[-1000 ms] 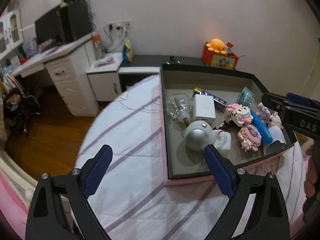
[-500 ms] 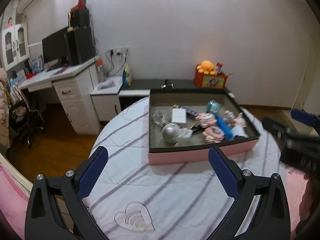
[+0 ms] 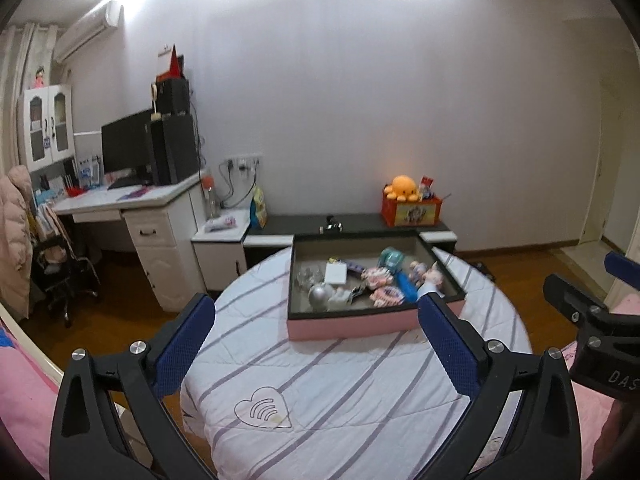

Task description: Organize rigid objects

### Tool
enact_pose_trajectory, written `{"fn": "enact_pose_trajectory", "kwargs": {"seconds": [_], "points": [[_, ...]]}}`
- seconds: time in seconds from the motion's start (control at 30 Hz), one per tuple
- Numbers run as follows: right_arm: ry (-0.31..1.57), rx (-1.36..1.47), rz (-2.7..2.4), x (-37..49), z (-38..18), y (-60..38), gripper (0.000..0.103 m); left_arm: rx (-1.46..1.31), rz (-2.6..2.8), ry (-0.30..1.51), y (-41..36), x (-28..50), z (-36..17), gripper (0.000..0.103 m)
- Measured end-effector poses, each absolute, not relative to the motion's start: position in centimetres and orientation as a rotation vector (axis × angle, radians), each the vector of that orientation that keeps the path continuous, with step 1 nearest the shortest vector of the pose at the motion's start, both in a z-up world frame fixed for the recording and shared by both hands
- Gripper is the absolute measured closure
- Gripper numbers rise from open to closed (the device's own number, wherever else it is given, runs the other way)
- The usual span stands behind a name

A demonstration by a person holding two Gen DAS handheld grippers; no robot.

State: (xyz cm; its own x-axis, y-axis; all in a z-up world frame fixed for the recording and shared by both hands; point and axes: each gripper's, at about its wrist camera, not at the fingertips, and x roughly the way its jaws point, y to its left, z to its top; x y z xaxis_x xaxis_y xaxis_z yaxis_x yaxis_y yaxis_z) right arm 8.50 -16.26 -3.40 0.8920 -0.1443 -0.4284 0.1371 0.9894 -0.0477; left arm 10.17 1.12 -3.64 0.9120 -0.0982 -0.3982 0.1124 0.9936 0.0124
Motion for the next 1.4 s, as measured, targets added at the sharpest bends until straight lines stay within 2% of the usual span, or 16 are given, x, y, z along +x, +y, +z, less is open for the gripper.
{"fn": "enact_pose_trajectory", "kwargs": {"seconds": [0.53, 1.4], "points": [[0.262, -0.043, -0.172, 2.8, 0.6, -16.0, 0.0, 0.051, -0.102, 0.207, 0.8, 4.2, 1.4, 0.0], [0.211, -0.086, -0.201, 0.9, 1.2, -15.2, 0.0, 0.049, -0.073, 0.183, 0.8, 3.4, 1.5, 0.0]]}}
